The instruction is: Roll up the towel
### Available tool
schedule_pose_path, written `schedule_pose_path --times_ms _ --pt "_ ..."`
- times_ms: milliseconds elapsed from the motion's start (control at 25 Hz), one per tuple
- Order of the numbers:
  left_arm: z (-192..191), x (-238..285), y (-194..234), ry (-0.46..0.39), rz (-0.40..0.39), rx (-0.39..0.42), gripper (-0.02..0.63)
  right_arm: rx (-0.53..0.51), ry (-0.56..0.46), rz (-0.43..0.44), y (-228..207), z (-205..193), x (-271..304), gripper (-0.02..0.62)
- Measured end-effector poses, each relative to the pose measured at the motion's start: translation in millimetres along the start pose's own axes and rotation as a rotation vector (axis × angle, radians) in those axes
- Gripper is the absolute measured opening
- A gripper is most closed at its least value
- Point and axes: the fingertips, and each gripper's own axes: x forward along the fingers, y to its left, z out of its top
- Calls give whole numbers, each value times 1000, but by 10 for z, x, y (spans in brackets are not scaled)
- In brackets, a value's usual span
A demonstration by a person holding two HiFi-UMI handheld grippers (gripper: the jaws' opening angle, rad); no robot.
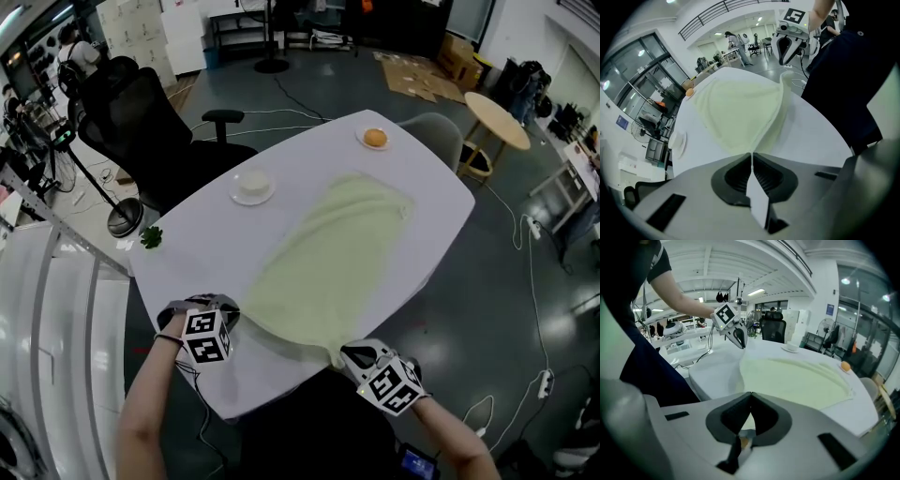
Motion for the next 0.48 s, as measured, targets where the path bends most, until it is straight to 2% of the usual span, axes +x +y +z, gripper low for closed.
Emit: schedule_pose_path --times_ms 160,240,400,480 --pt "156 141 189 3 9 -10 29 49 -4 11 -223 -62 15 6" --pt "181 199 296 9 13 -30 30 44 -8 79 -140 -63 46 9" --pt "216 289 511 20 23 -106 29 -54 34 254 323 -215 177 206" --pt "249 320 577 17 17 -127 29 -171 46 295 566 -289 255 276"
